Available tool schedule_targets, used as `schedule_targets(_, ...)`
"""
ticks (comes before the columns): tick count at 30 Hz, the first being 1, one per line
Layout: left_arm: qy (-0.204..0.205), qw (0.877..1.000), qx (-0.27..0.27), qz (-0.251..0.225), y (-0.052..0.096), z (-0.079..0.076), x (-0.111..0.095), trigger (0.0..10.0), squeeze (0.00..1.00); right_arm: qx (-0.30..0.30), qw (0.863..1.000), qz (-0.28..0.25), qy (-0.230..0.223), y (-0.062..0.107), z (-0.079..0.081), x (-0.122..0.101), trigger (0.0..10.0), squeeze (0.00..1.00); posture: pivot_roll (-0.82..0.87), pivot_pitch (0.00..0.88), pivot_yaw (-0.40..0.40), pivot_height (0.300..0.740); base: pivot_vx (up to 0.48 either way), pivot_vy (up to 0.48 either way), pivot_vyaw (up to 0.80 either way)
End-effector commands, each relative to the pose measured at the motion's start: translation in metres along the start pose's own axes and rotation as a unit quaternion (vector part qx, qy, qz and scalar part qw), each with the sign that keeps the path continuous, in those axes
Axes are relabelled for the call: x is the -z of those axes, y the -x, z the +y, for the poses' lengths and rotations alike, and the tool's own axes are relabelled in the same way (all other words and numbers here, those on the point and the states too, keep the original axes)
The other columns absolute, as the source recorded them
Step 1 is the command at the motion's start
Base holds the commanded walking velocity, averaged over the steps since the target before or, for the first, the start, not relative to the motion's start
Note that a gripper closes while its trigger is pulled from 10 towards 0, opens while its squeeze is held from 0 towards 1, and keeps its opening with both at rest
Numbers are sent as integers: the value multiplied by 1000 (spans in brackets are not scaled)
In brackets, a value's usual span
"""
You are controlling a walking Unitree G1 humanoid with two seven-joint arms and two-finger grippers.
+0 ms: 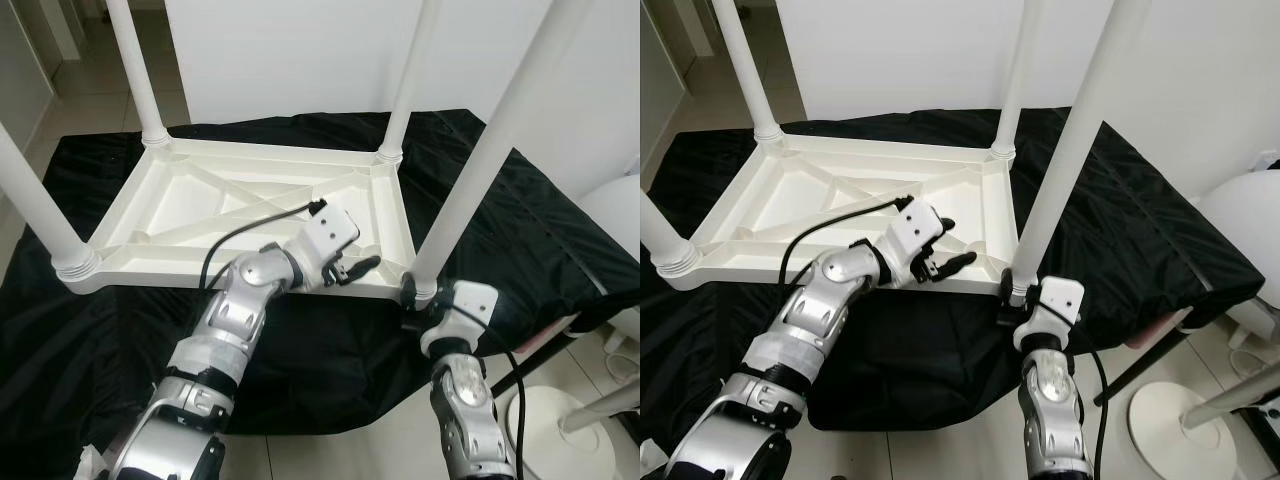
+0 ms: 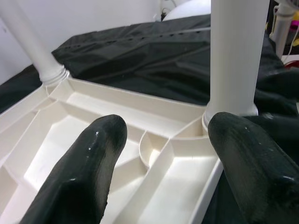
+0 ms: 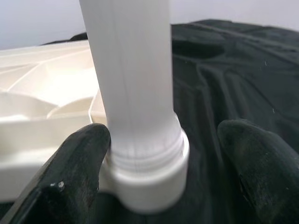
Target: Building children table
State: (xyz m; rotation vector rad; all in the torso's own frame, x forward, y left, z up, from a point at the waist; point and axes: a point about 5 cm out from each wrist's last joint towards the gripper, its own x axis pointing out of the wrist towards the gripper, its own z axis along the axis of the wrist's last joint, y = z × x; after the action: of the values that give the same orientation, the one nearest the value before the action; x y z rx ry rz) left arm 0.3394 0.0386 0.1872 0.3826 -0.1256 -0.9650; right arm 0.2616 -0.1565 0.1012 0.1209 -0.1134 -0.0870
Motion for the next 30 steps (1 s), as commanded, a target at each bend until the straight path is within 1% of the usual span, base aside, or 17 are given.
schedule_targets(1,-4,992,-123,8,1,14,4,10000,0,-7,1000,-12,-9,2,2,-2,10000,0,-100,18,-8,740,0,0,0)
schedule_targets(2,-5,992,-126,9,2,15,5,10000,0,-11,1000,-13,-10,5,2,-1,10000,0,-99,14,-13,740,0,0,0)
schedule_targets(3,4,990,-139,8,4,18,5,10000,0,-36,999,-18,-21,8,6,-3,10000,0,-91,19,-12,740,0,0,0)
schedule_targets(4,4,990,-139,8,4,18,5,10000,0,-36,999,-18,-21,8,6,-3,10000,0,-91,19,-12,740,0,0,0)
schedule_targets(5,10,989,-150,9,5,21,5,10000,0,-65,997,-16,-23,10,10,-3,10000,0,-98,12,-15,740,0,0,0)
schedule_targets(8,14,987,-158,10,7,23,6,10000,0,-86,996,-15,-24,11,14,-4,10000,0,-102,15,-19,740,0,0,0)
schedule_targets(9,13,985,-173,21,10,26,11,10000,0,-117,993,-12,-31,12,19,-3,10000,0,-104,18,-20,740,0,0,0)
schedule_targets(10,16,983,-184,22,14,30,13,10000,0,-153,987,-9,-53,12,22,-5,10000,1000,-103,21,-21,740,0,0,0)
schedule_targets(11,16,983,-184,22,14,30,13,10000,0,-153,987,-9,-53,12,22,-5,10000,1000,-103,21,-21,740,0,0,0)
schedule_targets(12,14,979,-200,21,18,36,13,10000,0,-215,975,-10,-53,13,28,-10,10000,1000,-99,20,-26,740,0,0,0)
schedule_targets(15,19,977,-210,14,22,42,11,10000,0,-224,974,2,-41,9,27,-11,10000,1000,-94,21,-36,740,0,0,0)
schedule_targets(16,15,976,-218,14,26,47,11,10000,0,-240,970,5,-35,6,28,-12,10000,0,-87,20,-44,740,0,0,0)
schedule_targets(20,10,972,-236,14,33,56,10,10000,0,-268,963,6,-22,-1,26,-17,10000,0,-86,19,-45,740,0,0,0)
schedule_targets(22,10,972,-236,14,33,56,10,10000,0,-268,963,6,-22,-1,26,-17,10000,0,-86,19,-45,740,0,0,0)
schedule_targets(25,-1,970,-242,13,43,60,8,10000,0,-290,957,-9,-7,-10,16,-29,10000,0,-83,24,-42,740,0,0,0)
schedule_targets(27,-20,971,-237,-12,52,59,-1,10000,0,-295,955,-18,9,-14,6,-37,10000,0,-87,29,-37,740,0,0,0)
schedule_targets(30,-25,972,-234,-20,55,59,-4,10000,0,-298,954,-17,9,-14,3,-39,10000,0,-87,29,-37,740,0,0,0)
